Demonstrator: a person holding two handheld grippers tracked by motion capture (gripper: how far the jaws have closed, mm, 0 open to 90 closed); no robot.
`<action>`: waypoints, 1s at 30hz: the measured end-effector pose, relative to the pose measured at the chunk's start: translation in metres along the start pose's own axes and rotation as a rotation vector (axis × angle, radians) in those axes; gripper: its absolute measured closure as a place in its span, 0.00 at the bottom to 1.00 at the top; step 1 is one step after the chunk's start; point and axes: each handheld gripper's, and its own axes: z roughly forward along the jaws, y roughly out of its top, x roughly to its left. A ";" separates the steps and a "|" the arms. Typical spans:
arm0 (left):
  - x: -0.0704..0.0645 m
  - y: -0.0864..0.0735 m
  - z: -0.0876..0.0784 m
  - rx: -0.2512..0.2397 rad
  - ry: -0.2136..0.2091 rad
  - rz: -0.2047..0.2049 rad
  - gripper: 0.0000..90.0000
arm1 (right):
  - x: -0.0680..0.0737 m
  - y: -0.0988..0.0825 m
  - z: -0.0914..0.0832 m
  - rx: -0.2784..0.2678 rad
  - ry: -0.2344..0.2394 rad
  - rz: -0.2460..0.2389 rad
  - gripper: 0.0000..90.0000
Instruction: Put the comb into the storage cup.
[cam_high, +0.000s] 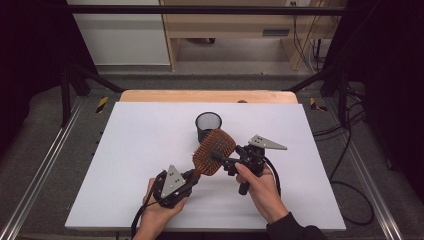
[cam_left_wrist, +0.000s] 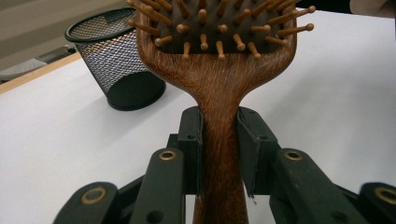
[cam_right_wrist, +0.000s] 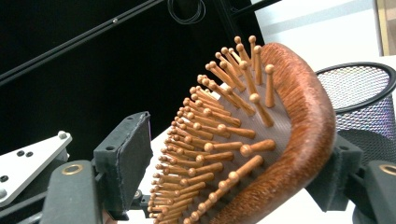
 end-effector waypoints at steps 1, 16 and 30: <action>0.000 0.000 0.000 0.001 -0.001 0.001 0.81 | 0.000 0.000 0.000 -0.002 -0.002 0.002 0.29; 0.011 -0.001 -0.004 -0.031 0.035 -0.043 0.81 | 0.013 0.017 0.015 -0.013 0.005 0.036 0.45; 0.026 -0.005 -0.010 -0.053 0.074 -0.117 0.81 | 0.040 0.033 0.044 0.035 0.000 0.002 0.56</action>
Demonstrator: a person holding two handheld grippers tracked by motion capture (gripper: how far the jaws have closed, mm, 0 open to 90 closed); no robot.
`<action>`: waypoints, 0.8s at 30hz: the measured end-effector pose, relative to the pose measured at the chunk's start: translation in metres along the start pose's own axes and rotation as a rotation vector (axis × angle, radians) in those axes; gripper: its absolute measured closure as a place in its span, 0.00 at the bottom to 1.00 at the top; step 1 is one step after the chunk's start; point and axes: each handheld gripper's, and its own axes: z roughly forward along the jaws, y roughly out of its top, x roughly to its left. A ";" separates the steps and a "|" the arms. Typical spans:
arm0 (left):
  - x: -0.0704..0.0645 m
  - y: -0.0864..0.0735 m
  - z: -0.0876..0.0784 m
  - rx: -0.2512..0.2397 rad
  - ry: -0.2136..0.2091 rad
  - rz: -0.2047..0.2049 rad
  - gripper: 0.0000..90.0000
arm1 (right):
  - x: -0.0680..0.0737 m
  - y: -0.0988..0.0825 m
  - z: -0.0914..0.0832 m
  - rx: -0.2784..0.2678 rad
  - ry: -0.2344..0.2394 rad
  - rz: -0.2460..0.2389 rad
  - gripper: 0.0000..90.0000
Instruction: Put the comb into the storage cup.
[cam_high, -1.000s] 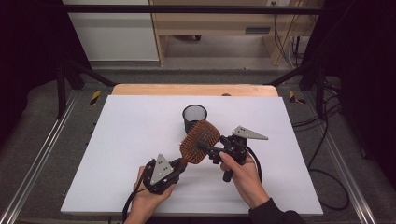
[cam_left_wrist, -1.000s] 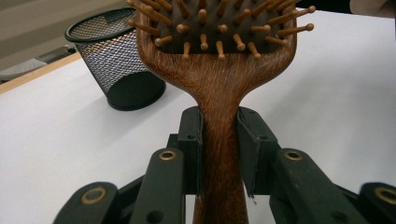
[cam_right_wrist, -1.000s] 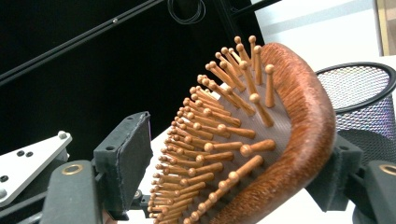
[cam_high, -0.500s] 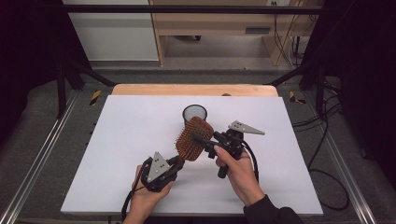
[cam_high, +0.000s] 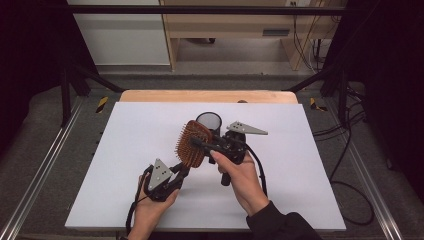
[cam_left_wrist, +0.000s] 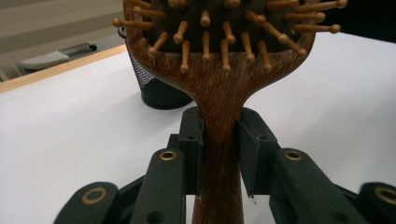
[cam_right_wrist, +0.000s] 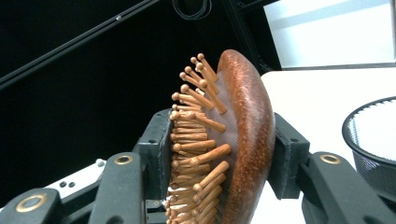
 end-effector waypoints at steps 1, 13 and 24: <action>0.000 0.000 0.000 0.000 0.000 0.000 0.81 | 0.002 0.001 0.002 0.001 -0.004 -0.008 0.57; 0.012 -0.001 -0.006 -0.062 0.007 -0.068 0.79 | 0.014 0.015 0.016 0.016 -0.009 -0.049 0.59; 0.045 -0.005 -0.039 -0.139 0.126 -0.127 0.42 | 0.001 0.053 0.018 -0.027 -0.073 -0.066 0.59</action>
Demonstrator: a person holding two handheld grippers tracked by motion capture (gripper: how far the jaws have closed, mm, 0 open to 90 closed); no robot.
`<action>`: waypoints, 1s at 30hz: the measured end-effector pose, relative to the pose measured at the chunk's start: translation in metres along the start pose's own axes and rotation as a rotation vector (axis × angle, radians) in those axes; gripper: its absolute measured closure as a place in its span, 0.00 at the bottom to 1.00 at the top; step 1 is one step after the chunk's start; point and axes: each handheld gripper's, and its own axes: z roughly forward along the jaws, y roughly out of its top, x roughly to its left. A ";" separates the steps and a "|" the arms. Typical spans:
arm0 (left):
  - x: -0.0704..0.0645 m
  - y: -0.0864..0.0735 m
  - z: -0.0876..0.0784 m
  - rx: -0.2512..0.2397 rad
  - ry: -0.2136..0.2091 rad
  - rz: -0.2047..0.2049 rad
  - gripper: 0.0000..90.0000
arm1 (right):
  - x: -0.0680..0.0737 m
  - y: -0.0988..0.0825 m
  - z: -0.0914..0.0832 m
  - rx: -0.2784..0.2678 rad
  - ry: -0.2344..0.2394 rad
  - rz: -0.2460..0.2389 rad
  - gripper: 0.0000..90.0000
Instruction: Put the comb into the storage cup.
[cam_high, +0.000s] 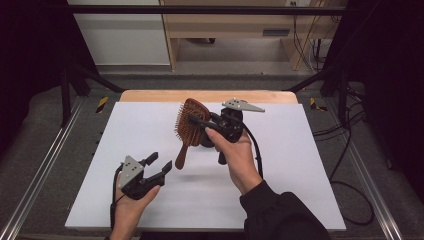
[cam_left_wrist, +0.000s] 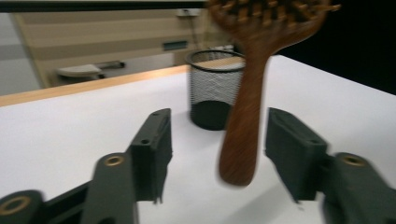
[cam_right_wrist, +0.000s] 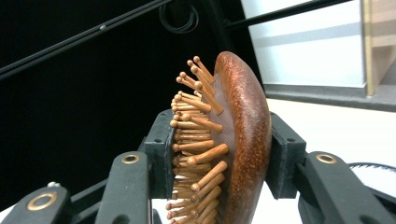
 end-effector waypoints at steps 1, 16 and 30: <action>0.000 0.000 0.000 0.000 0.000 0.000 0.39 | -0.002 0.004 0.001 -0.003 -0.006 -0.001 0.59; 0.044 -0.012 -0.022 -0.018 0.110 -0.043 0.09 | -0.022 0.045 0.026 -0.016 -0.060 -0.020 0.58; 0.048 -0.014 -0.023 -0.043 0.114 -0.021 0.03 | -0.033 0.067 0.031 -0.043 -0.074 -0.030 0.58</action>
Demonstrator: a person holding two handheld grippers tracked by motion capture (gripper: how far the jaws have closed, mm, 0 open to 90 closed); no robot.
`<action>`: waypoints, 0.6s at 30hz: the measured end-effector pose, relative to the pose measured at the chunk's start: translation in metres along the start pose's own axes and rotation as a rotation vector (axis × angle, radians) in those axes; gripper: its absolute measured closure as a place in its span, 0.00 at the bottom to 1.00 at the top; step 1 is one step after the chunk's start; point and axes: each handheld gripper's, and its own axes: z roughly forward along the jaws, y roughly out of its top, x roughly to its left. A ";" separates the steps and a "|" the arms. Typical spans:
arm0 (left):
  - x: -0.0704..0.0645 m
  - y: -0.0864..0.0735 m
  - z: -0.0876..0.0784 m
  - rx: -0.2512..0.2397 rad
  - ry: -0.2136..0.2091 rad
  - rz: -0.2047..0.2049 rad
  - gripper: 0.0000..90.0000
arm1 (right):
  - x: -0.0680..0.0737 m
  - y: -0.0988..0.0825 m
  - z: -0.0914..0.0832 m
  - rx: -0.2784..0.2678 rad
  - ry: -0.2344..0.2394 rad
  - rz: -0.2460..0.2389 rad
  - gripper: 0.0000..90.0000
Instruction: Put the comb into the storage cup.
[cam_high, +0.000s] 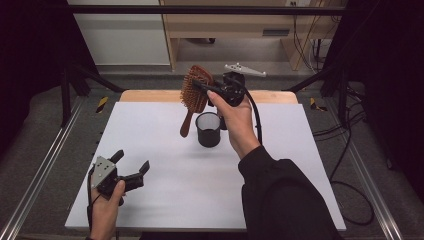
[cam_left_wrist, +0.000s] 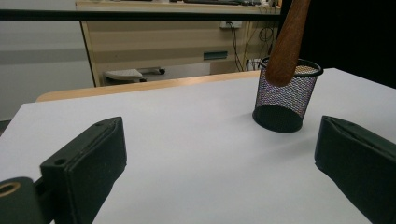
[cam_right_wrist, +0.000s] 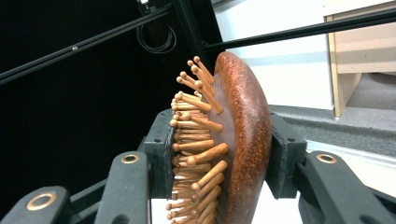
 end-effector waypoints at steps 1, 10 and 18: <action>0.000 0.000 0.000 -0.001 0.003 -0.001 0.03 | -0.001 0.001 0.001 -0.003 0.002 0.002 0.58; 0.003 -0.005 0.001 -0.009 0.012 -0.005 0.03 | -0.012 0.011 0.002 -0.021 0.009 0.031 0.58; 0.000 -0.009 0.003 -0.016 0.023 0.003 0.03 | -0.013 0.021 0.003 -0.058 0.013 0.015 0.58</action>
